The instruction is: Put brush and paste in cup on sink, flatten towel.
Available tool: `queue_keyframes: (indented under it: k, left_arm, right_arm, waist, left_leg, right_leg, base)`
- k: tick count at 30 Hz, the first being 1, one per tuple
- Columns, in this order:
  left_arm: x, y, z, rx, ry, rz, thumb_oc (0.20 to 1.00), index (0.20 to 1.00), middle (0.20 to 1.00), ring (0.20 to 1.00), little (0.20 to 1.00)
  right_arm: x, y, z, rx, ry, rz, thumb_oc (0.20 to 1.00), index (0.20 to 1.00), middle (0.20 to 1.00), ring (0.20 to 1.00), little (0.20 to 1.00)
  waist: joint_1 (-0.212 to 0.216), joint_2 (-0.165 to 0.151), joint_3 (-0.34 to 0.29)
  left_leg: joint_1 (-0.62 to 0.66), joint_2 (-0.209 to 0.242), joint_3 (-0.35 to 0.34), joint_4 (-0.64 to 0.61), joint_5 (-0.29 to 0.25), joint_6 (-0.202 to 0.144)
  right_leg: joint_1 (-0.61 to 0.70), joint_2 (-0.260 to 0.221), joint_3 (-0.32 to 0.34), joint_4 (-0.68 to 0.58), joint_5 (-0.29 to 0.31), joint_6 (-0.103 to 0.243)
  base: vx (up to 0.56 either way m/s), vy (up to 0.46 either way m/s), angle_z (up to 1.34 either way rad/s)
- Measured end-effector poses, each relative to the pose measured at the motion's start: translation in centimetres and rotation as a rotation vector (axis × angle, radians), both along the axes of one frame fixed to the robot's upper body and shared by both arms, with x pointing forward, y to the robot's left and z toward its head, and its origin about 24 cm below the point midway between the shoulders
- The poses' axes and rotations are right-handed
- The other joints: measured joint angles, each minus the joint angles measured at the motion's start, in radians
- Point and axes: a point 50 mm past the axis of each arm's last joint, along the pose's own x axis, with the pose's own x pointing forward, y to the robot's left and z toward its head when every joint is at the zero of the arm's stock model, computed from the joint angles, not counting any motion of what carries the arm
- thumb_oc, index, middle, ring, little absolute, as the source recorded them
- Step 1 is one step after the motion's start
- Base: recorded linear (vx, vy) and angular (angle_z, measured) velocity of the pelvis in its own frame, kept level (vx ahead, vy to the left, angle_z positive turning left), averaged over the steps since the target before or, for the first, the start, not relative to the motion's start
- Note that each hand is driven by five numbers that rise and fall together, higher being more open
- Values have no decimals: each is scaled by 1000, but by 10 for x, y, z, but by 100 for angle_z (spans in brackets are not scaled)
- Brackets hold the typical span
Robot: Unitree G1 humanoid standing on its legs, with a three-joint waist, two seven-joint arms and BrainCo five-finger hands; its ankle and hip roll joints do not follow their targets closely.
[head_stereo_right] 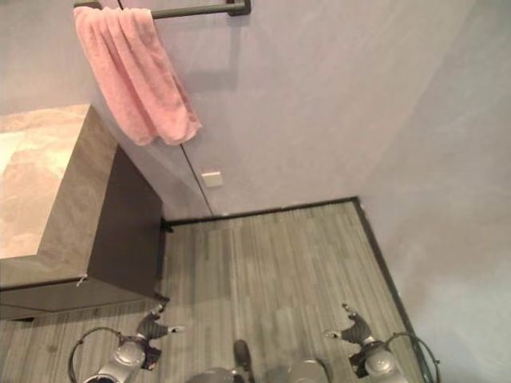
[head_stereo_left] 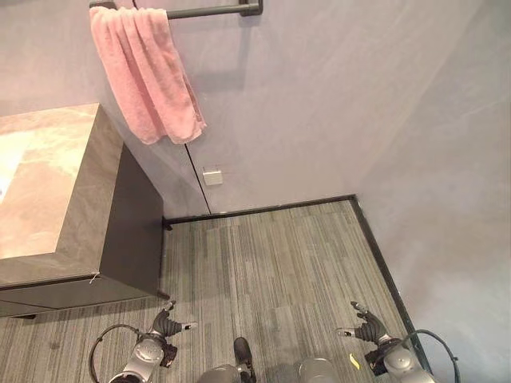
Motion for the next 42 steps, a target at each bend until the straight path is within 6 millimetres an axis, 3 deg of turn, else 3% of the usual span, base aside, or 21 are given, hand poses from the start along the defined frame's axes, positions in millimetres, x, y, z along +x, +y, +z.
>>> queue_keyframes:
  k: [1, 2, 3, 4, 6, 8, 9, 11, 15, 17, 21, 24, 26, 29, 31, 33, 35, 38, 41, 42]
  left_arm:
    - [0, 0, 0, -1, 0, 0, 1000, 1000, 1000, 1000, 1000]
    - [3, 0, 1, 0, -9, -4, 1000, 1000, 1000, 1000, 1000]
    - [5, -1, 2, -2, -14, -7, 1000, 1000, 1000, 1000, 1000]
    - [10, 0, 5, 4, -28, -12, 1000, 1000, 1000, 1000, 1000]
    - [15, 3, 8, 24, -38, -28, 1000, 1000, 1000, 1000, 1000]
    - [15, 2, 8, 25, -36, -33, 1000, 1000, 1000, 1000, 1000]
    - [13, 2, 7, 23, -32, -33, 1000, 1000, 1000, 1000, 1000]
    - [12, -2, 5, 13, -27, -32, 1000, 1000, 1000, 1000, 1000]
    - [21, -9, 7, 1, -43, -55, 1000, 1000, 1000, 1000, 1000]
    - [26, -9, 10, 2, -56, -60, 1000, 1000, 1000, 1000, 1000]
    - [25, -9, 9, -2, -49, -62, 1000, 1000, 1000, 1000, 1000]
    - [28, -11, 10, -7, -53, -69, 1000, 1000, 1000, 1000, 1000]
    - [36, -14, 14, -11, -73, -75, 1000, 1000, 1000, 1000, 1000]
    - [36, -14, 14, -7, -66, -77, 1000, 1000, 1000, 1000, 1000]
    - [37, -16, 14, -5, -66, -87, 1000, 1000, 1000, 1000, 1000]
    - [35, -16, 13, 0, -57, -91, 1000, 1000, 1000, 1000, 1000]
    - [37, -16, 14, 5, -63, -93, 1000, 1000, 1000, 1000, 1000]
    - [35, -15, 12, 8, -58, -89, 1000, 1000, 1000, 1000, 1000]
    - [34, -14, 12, 10, -58, -89, 1000, 1000, 1000, 1000, 1000]
    - [38, -15, 15, 13, -69, -99, 1000, 1000, 1000, 1000, 1000]
  right_arm:
    - [0, 0, 0, 0, -1, 0, 1000, 1000, 1000, 1000, 1000]
    - [4, 1, 1, 1, -6, 1, 1000, 1000, 1000, 1000, 1000]
    - [5, 2, 1, 4, -11, 2, 1000, 1000, 1000, 1000, 1000]
    - [7, 5, 1, 10, -15, 7, 1000, 1000, 1000, 1000, 1000]
    - [8, 6, 2, 14, -20, 8, 1000, 1000, 1000, 1000, 1000]
    - [7, 6, 1, 14, -16, 6, 1000, 1000, 1000, 1000, 1000]
    - [6, 5, 0, 13, -13, 2, 1000, 1000, 1000, 1000, 1000]
    - [7, 5, 1, 10, -16, 2, 1000, 1000, 1000, 1000, 1000]
    - [5, -1, 2, -4, -16, 1, 1000, 1000, 1000, 1000, 1000]
    - [7, -5, 4, -16, -23, 1, 1000, 1000, 1000, 1000, 1000]
    - [7, -8, 5, -24, -26, -1, 1000, 1000, 1000, 1000, 1000]
    - [4, -12, 6, -36, -20, -3, 1000, 1000, 1000, 1000, 1000]
    - [5, -16, 8, -48, -23, -4, 1000, 1000, 1000, 1000, 1000]
    - [14, -17, 13, -62, -54, -3, 1000, 1000, 1000, 1000, 1000]
    - [9, -17, 12, -64, -47, -4, 1000, 1000, 1000, 1000, 1000]
    - [7, -19, 10, -70, -39, -8, 1000, 1000, 1000, 1000, 1000]
    - [6, -20, 10, -81, -38, -20, 1000, 1000, 1000, 1000, 1000]
    - [5, -23, 9, -92, -28, -31, 1000, 1000, 1000, 1000, 1000]
    - [8, -24, 9, -108, -26, -18, 1000, 1000, 1000, 1000, 1000]
    - [10, -26, 11, -125, -24, -7, 1000, 1000, 1000, 1000, 1000]
  waist:
    - [-6, -3, -2]
    - [-15, -8, 13]
    - [-23, -7, 14]
    - [-19, -14, 20]
    - [-17, -43, 29]
    - [-27, -56, 26]
    - [-33, -62, 28]
    - [-39, -39, 37]
    - [-59, -17, 48]
    - [-59, -7, 41]
    - [-59, 9, 40]
    - [-70, 19, 38]
    - [-73, 5, 34]
    - [-64, -6, 41]
    - [-71, -12, 40]
    - [-67, -18, 44]
    - [-61, -27, 44]
    - [-61, -31, 47]
    - [-54, -21, 44]
    - [-70, -12, 48]
  left_leg:
    - [10, 0, -6, -13, 4, 1]
    - [37, 7, -26, -40, 10, 19]
    - [38, 19, -36, -46, 10, 23]
    - [34, 34, -29, -44, 9, 25]
    - [28, 35, -25, -41, 5, 19]
    - [22, 38, -36, -38, 2, 10]
    - [28, 35, -41, -34, 2, -17]
    - [48, 63, -55, -39, -6, -54]
    - [91, 99, -107, -16, -19, -112]
    - [87, 109, -113, -9, -27, -130]
    - [86, 132, -128, -5, -29, -148]
    - [64, 140, -167, 14, -7, -208]
    - [-5, 127, -164, 102, 32, -269]
    - [-140, 159, -141, 374, 2, -256]
    - [-130, 215, -50, 300, -1, -238]
    - [-109, 245, -80, 231, 0, -239]
    - [-85, 263, -144, 79, 18, -254]
    - [-69, 305, -164, 36, 33, -278]
    - [-37, 282, -154, 66, 29, -270]
    - [-52, 238, -147, 115, 17, -252]
  right_leg:
    - [-7, 7, 1, 26, 4, 5]
    - [-65, 56, 38, 141, -23, 12]
    - [-79, 104, 61, 142, -46, -5]
    - [-110, 130, 26, 112, -68, -27]
    - [-157, 142, -59, -10, -56, -40]
    - [-167, 178, -52, -149, -7, -54]
    - [-143, 176, -57, -206, 102, -78]
    - [-101, 198, -96, -235, 105, -97]
    - [-28, 232, -138, -220, 61, -134]
    - [-26, 240, -160, -215, 43, -162]
    - [-28, 265, -178, -191, 20, -186]
    - [-31, 270, -204, -170, -19, -210]
    - [-38, 246, -213, -192, -13, -236]
    - [-14, 234, -237, -219, 12, -277]
    - [21, 245, -252, -271, 23, -266]
    - [32, 259, -240, -284, 46, -275]
    - [28, 275, -218, -328, 67, -249]
    - [32, 298, -190, -332, 81, -262]
    - [45, 315, -136, -332, 80, -260]
    - [43, 315, -104, -331, 79, -256]
  base:
    - [90, 177, -4]
    - [60, 124, 10]
    - [68, 84, 7]
    - [90, 23, 12]
    - [155, 31, 5]
    - [157, 7, 21]
    - [201, -20, 12]
    - [254, -30, 18]
    - [201, -84, 33]
    - [188, -117, 21]
    - [205, -134, 14]
    - [111, -87, 47]
    - [98, -81, 63]
    - [130, 46, 19]
    - [124, 108, 20]
    - [182, 201, -9]
    - [169, 198, -30]
    - [210, 309, -40]
    - [156, 412, -65]
    - [93, 355, -52]
